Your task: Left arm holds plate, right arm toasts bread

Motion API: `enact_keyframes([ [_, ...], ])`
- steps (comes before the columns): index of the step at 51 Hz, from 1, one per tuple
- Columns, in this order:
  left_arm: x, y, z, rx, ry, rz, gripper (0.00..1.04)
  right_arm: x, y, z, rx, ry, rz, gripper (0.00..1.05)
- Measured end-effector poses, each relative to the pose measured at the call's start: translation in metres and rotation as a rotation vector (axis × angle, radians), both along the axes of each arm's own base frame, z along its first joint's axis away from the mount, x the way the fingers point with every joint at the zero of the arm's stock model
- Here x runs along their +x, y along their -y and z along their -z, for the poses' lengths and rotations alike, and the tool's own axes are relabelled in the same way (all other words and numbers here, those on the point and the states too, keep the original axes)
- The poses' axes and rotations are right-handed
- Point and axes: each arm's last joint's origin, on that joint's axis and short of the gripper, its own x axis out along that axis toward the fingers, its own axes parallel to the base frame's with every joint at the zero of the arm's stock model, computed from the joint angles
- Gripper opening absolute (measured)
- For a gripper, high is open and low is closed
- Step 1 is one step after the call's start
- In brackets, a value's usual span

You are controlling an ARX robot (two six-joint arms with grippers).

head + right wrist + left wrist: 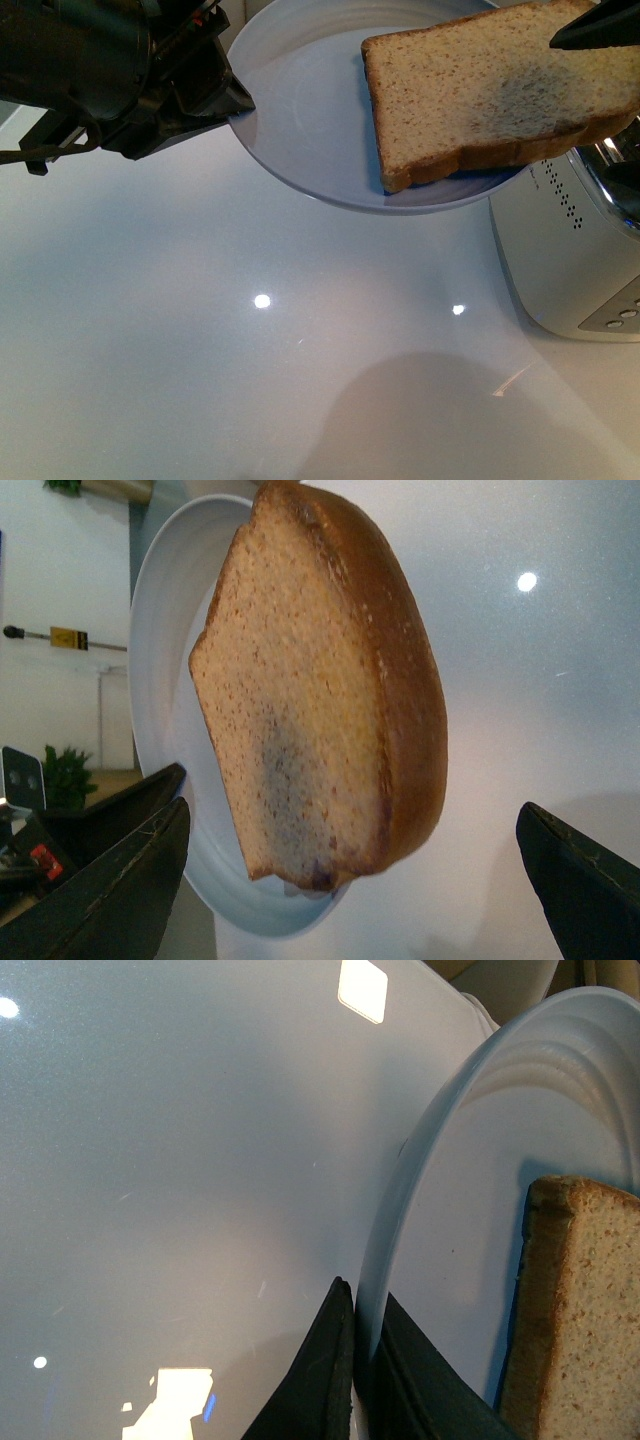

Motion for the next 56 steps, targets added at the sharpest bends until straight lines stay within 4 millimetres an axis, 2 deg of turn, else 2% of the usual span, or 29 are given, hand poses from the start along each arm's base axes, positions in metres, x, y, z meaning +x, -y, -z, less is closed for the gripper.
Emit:
enact_keyframes([
  [9, 0.000, 0.000, 0.000, 0.000, 0.000, 0.000, 0.03, 0.009, -0.002, 0.004, 0.013, -0.016, 0.018, 0.96],
  [13, 0.000, 0.000, 0.000, 0.000, 0.000, 0.000, 0.03, 0.011, -0.002, 0.004, 0.024, -0.017, 0.025, 0.90],
  [31, 0.000, 0.000, 0.000, 0.000, 0.000, 0.000, 0.03, 0.014, -0.005, 0.000, 0.063, -0.008, 0.030, 0.42],
  [42, 0.000, 0.000, 0.000, 0.000, 0.000, 0.000, 0.03, 0.013, -0.003, -0.002, 0.081, -0.017, 0.034, 0.04],
  [50, 0.000, 0.000, 0.000, 0.000, 0.000, 0.000, 0.03, 0.007, 0.009, -0.021, 0.100, 0.023, 0.046, 0.03],
  [56, 0.000, 0.000, 0.000, -0.001, 0.000, 0.000, 0.03, 0.004, 0.023, -0.055, 0.087, 0.119, 0.065, 0.03],
])
